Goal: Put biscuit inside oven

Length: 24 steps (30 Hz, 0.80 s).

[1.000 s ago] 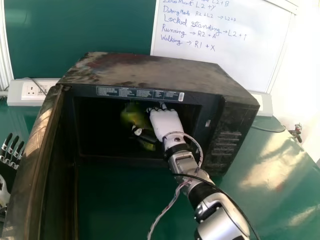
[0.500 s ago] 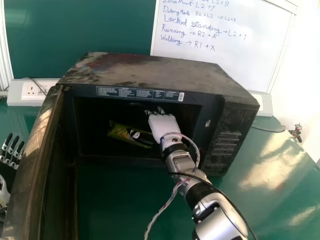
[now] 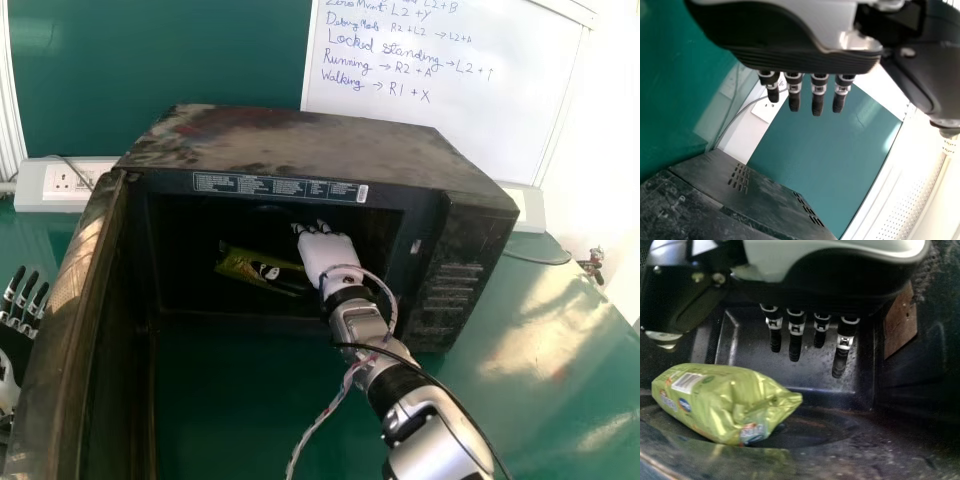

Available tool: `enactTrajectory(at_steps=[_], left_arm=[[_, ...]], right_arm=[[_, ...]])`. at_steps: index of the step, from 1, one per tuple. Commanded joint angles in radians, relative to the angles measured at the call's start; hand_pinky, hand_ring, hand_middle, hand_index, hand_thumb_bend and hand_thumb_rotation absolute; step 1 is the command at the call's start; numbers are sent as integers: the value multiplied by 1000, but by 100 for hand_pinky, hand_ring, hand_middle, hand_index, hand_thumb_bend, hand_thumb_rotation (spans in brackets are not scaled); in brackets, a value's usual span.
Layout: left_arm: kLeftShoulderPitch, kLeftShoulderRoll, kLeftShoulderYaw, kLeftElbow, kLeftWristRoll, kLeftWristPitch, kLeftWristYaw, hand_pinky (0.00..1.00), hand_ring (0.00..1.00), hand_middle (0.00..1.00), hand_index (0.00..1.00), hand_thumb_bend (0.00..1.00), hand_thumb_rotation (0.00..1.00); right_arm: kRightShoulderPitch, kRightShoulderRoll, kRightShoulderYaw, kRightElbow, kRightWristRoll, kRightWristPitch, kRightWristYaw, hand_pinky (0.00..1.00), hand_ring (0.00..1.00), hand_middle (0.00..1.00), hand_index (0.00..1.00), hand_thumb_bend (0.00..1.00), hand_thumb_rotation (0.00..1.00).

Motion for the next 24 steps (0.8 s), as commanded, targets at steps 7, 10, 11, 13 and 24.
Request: enactTrajectory(at_steps=[7,10,11,13,24], left_arm=[[31,-37,-9,36,-7,11,-5,48,71,79,89,8,0],[31,-37,-10,35,-5,12,0,51,72,80,88,9,0],[31,-38,-10,34,-5,12,1,53,72,80,88,9,0],[31,-39,-10,31,-7,16,7,53,72,80,88,9,0],[26,-36,-14,40,-1,8,6,57,73,81,89,9,0]], right_arm=[[5,0,-15,-67,38,23,72,79,91,95,98,92,45],[23,-13,-25,-112,52,24,104,80,93,97,99,91,47],[30,-17,-27,-131,54,29,113,80,93,97,99,91,48],[50,-28,-33,-178,62,37,135,80,94,97,100,91,48],[266,-146,-47,-616,41,124,289,82,96,98,100,90,55]])
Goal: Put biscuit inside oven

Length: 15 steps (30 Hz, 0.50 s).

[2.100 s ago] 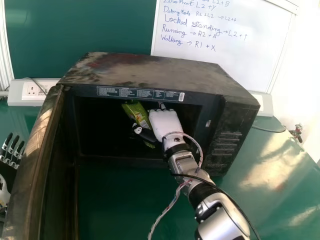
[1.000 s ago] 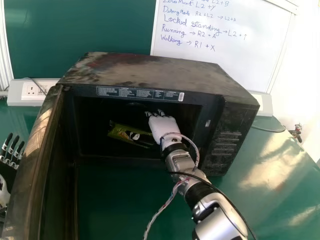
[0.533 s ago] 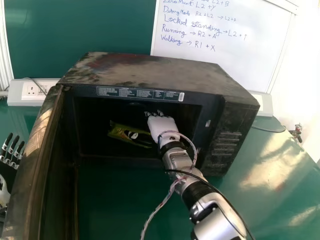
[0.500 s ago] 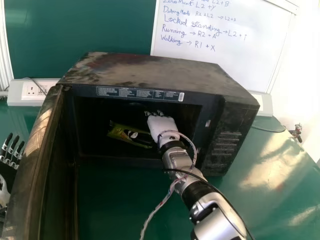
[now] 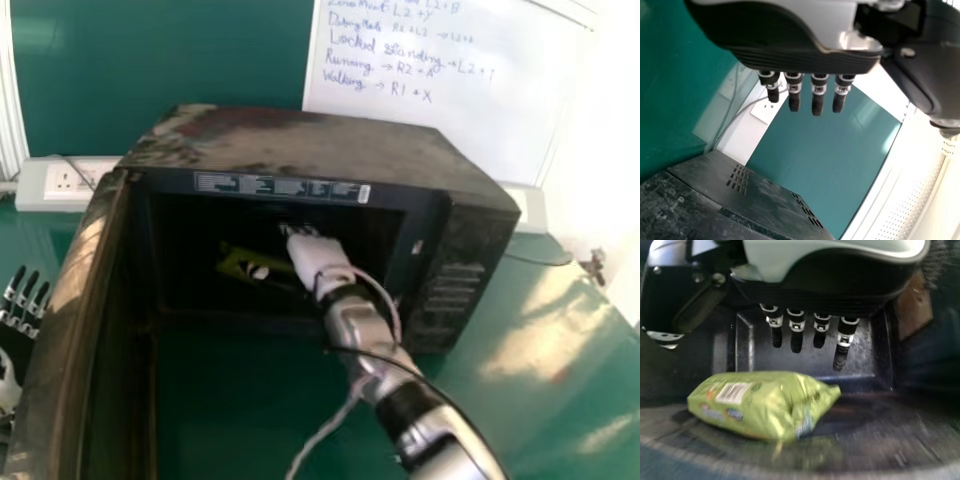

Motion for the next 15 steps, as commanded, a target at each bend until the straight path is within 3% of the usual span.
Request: enactTrajectory(at_steps=[1,15], left_arm=[[29,-36,-11,33,-3,14,2,57,73,81,89,9,0],[19,-35,-11,49,-4,7,-5,56,73,81,89,9,0]], right_arm=[[51,-31,-13,-93,-15,18,23,82,95,98,100,90,56],[294,-147,-84,-464,-32,5,105,84,94,97,98,87,58]])
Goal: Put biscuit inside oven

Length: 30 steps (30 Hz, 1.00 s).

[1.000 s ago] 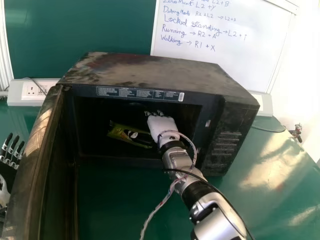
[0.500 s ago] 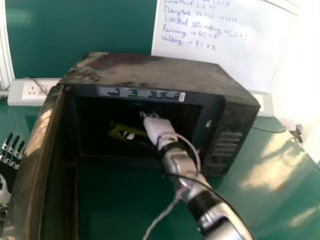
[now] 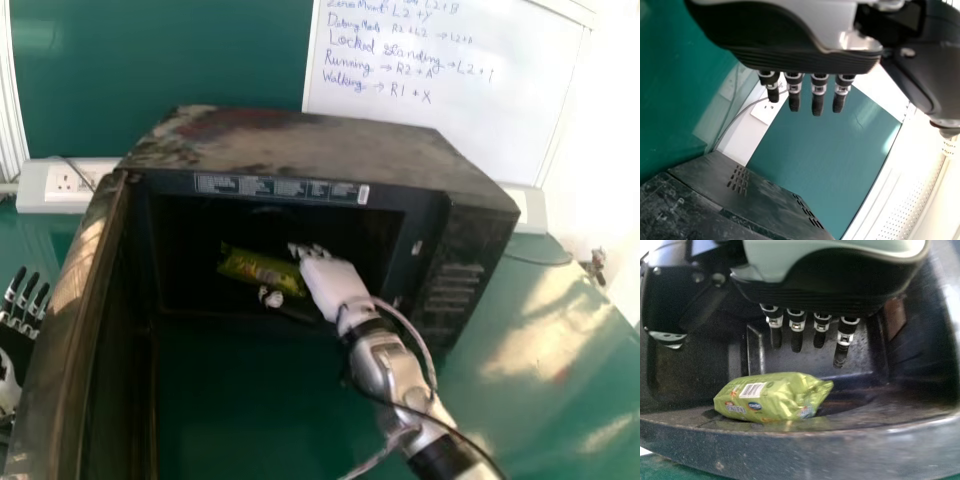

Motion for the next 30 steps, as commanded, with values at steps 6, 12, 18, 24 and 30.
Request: enactTrajectory(at_steps=[6,12,18,24,30], left_arm=[[18,-33,-9,51,-4,9,-7,47,71,80,88,9,0],[22,-35,-11,41,-4,15,0,49,72,80,88,10,0],[21,-35,-10,41,-7,14,-5,49,71,80,88,9,0],[21,-32,-11,42,-2,9,-5,50,72,81,89,9,0],[21,-31,-11,36,-3,16,1,54,73,82,89,9,0]], right_arm=[[122,-40,-48,-184,-25,3,34,83,96,98,98,88,56],[226,-63,-84,-327,-37,0,56,82,95,98,99,89,57],[352,-54,-147,-427,-10,-40,7,77,92,96,97,90,52],[452,-40,-223,-401,115,-211,-102,76,89,92,93,87,44],[499,-44,-281,-274,245,-465,-190,72,81,86,88,79,40]])
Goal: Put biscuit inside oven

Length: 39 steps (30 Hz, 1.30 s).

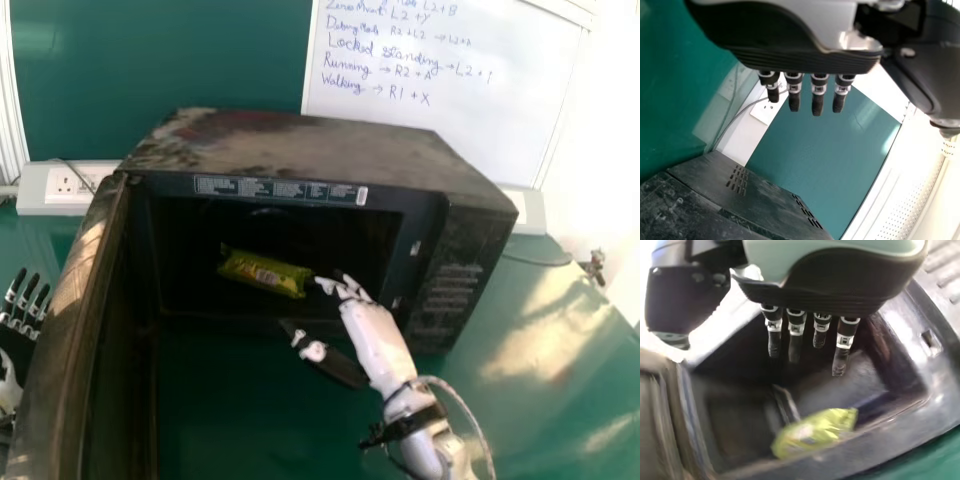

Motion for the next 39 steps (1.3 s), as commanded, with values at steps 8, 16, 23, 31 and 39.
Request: enactTrajectory(at_steps=[8,16,23,31,39], left_arm=[[15,-25,-7,53,-3,4,-19,46,72,81,89,8,0],[17,-21,-6,54,-7,7,-25,50,73,81,89,8,0],[14,-23,-6,54,-6,7,-20,50,73,81,89,8,0],[15,-20,-5,50,-8,9,-21,51,74,82,90,7,0],[14,-19,-3,55,-10,6,-28,46,72,81,89,8,0]], right_arm=[[27,7,-79,209,140,-278,-60,58,70,79,83,76,41],[48,30,-129,311,276,-351,-1,55,67,76,82,74,36],[44,29,-183,412,453,-417,138,52,61,69,82,71,35],[-8,62,-262,596,601,-504,259,48,53,58,74,74,36],[-44,125,-343,687,622,-500,220,39,42,49,66,74,48]])
